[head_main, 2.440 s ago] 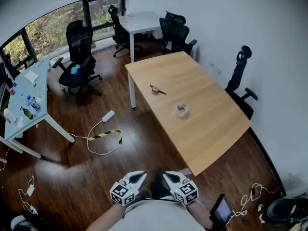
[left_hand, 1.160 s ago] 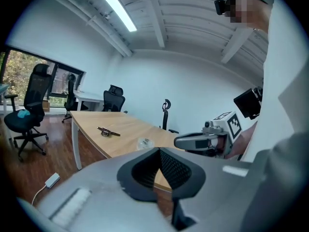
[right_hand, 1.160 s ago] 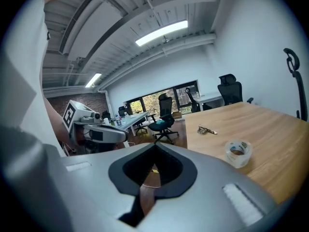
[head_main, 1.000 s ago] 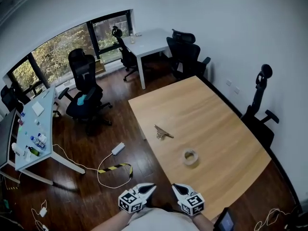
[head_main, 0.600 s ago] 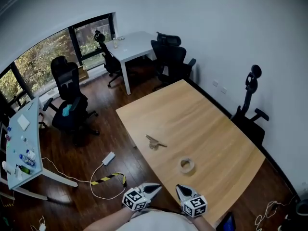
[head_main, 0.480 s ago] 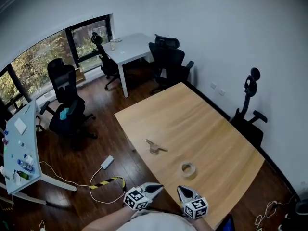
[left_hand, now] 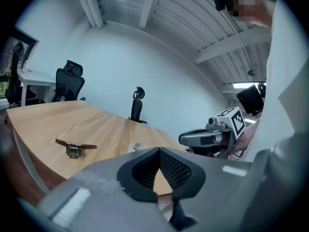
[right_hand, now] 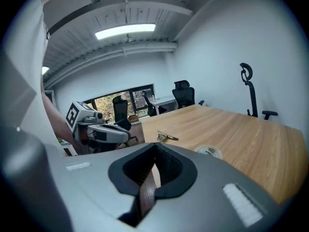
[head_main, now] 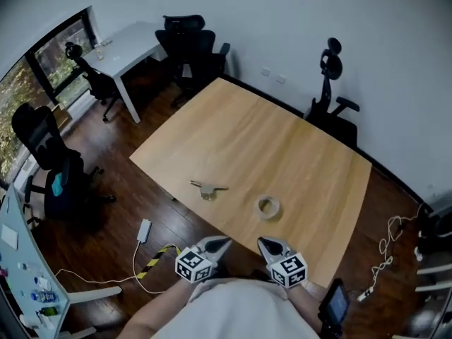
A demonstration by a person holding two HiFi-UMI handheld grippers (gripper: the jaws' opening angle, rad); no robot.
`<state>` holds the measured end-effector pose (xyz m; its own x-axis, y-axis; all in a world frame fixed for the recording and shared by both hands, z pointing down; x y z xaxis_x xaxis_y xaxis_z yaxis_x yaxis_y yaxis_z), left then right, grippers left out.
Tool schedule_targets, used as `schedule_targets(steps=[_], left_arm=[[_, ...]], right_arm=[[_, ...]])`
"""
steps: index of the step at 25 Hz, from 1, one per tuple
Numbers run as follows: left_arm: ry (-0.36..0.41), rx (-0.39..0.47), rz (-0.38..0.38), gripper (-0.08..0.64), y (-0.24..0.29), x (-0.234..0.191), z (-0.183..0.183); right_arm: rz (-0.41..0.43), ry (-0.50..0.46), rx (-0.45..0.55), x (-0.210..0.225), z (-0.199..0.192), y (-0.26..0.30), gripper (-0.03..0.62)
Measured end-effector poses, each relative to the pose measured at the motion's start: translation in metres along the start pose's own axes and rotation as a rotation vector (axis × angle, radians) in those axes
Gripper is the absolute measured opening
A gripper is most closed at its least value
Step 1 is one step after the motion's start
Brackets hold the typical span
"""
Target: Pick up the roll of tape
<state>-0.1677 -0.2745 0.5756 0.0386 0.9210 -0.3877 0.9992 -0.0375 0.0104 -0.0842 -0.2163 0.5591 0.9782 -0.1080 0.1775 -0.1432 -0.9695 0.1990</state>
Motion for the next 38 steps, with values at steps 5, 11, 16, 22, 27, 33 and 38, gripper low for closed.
schedule_targets(steps=[5,11,16,22,27,33,38], left_arm=[[-0.007,-0.047,-0.085,0.006,0.015,-0.002,-0.002],[-0.008,-0.088,-0.167,0.006,0.041,0.005,-0.007],[-0.009,-0.117,-0.219,0.006,0.067,0.027,-0.011],[0.021,-0.157,-0.194,0.006,0.081,0.026,-0.013],[0.045,-0.178,-0.145,0.006,0.088,0.001,-0.008],[0.106,-0.244,-0.179,0.006,0.128,0.018,-0.015],[0.149,-0.295,-0.203,0.006,0.151,0.024,-0.020]], right_arm=[[-0.081,0.011,0.002,0.010,-0.003,-0.008,0.006],[-0.144,0.010,0.016,0.028,0.003,-0.020,0.006],[-0.171,0.036,0.030,0.048,0.003,-0.034,0.006],[-0.150,0.070,0.030,0.063,-0.003,-0.031,0.006],[-0.108,0.070,0.051,0.084,0.003,-0.009,0.006],[-0.101,0.103,0.046,0.114,0.006,-0.023,0.006],[-0.106,0.135,0.053,0.132,0.003,-0.030,0.007]])
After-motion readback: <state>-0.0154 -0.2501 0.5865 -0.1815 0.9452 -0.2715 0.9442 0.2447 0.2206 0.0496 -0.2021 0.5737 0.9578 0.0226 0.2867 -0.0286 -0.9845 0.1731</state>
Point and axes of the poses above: the fingertips, and each gripper's own axes: y forward along the fingers, x to its right, z out of its top, the point moved 1 cm from there along -y, backward along the fingers, and after that the axes turned 15 degrees about x, right-handed, at the moved point
